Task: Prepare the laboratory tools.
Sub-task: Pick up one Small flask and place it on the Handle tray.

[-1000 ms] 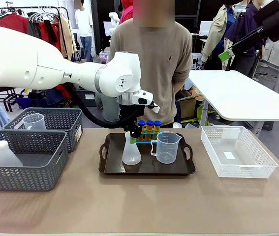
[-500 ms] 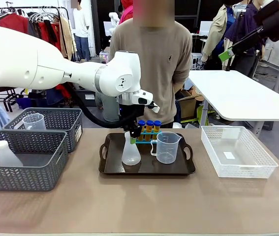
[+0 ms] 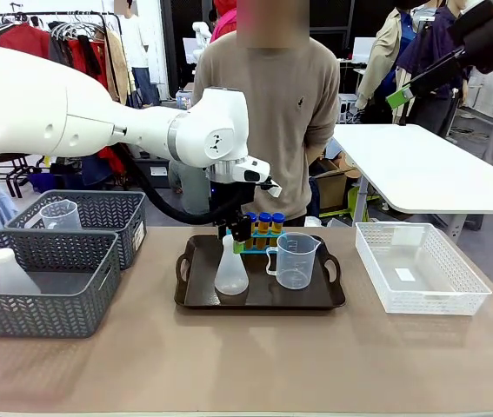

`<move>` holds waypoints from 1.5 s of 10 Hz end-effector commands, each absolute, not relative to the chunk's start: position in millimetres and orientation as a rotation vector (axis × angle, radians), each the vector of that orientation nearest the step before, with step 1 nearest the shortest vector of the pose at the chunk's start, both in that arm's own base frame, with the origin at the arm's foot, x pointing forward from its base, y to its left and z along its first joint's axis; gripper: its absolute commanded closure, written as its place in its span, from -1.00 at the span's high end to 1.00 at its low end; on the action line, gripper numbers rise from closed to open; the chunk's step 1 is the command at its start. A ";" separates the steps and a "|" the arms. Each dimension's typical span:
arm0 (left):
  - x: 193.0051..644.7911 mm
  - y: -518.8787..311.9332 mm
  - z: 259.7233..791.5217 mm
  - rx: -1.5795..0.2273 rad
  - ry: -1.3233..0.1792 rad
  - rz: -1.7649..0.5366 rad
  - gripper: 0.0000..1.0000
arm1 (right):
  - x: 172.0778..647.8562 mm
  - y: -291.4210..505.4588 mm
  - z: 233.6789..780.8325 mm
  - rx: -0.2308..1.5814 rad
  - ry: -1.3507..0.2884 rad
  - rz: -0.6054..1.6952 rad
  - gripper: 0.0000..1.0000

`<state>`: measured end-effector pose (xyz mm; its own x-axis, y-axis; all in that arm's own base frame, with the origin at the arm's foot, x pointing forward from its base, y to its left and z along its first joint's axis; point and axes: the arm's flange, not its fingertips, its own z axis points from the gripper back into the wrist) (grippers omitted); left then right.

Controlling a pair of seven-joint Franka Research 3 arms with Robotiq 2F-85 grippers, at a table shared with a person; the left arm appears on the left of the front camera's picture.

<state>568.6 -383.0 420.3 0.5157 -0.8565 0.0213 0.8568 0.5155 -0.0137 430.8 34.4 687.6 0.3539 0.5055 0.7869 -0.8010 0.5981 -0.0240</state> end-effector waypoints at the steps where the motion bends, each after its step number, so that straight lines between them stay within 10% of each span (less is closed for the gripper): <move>1: 570.9 -377.4 424.3 -0.034 -0.004 -1.007 1.00 | 430.5 34.8 686.9 0.413 -0.859 0.876 1.00; 15: 575.4 -376.9 434.4 -0.064 -0.017 -0.986 1.00 | 430.5 34.8 686.9 0.413 -0.859 0.876 1.00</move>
<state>575.3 -379.6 434.2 0.5518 -0.8329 0.0424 0.8337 0.5497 -0.0526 430.8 34.4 687.6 0.3539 0.5055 0.7869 -0.8010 0.5981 -0.0240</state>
